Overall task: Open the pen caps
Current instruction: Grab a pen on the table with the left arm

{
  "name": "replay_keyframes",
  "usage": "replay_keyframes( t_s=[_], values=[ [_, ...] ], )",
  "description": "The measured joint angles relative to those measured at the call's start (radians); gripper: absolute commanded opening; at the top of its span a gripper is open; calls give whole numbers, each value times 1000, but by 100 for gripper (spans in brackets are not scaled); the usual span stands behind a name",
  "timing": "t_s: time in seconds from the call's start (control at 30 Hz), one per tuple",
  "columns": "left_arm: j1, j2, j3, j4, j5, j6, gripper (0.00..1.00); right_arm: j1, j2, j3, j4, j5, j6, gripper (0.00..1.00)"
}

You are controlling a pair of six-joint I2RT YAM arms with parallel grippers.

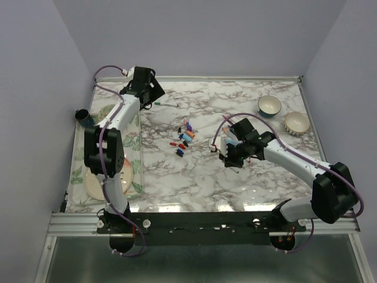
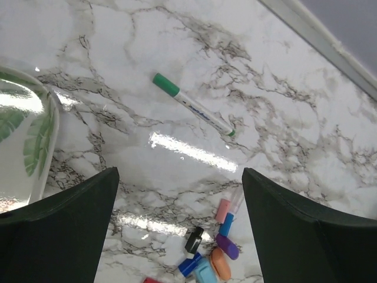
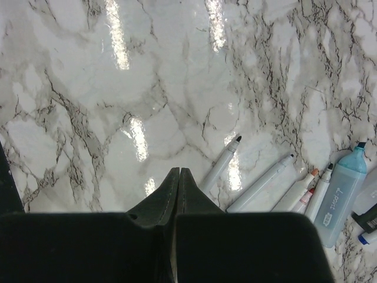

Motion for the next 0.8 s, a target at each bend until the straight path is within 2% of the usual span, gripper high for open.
replay_keyframes(
  t_s=[0.1, 0.23, 0.33, 0.6, 0.8],
  values=[
    [0, 157, 159, -91, -26, -24, 82, 0, -11, 0, 0, 5, 0, 7],
    [-4, 275, 272, -185, -67, -64, 67, -2, -19, 0, 1, 7, 0, 7],
    [-8, 342, 355, -253, -97, -93, 66, -5, -19, 0, 1, 8, 0, 7],
    [-16, 574, 729, -427, -136, -141, 64, -5, -19, 0, 2, 11, 0, 7],
    [-18, 655, 835, -486, -128, -157, 62, -5, -19, 0, 1, 11, 0, 7]
  ],
)
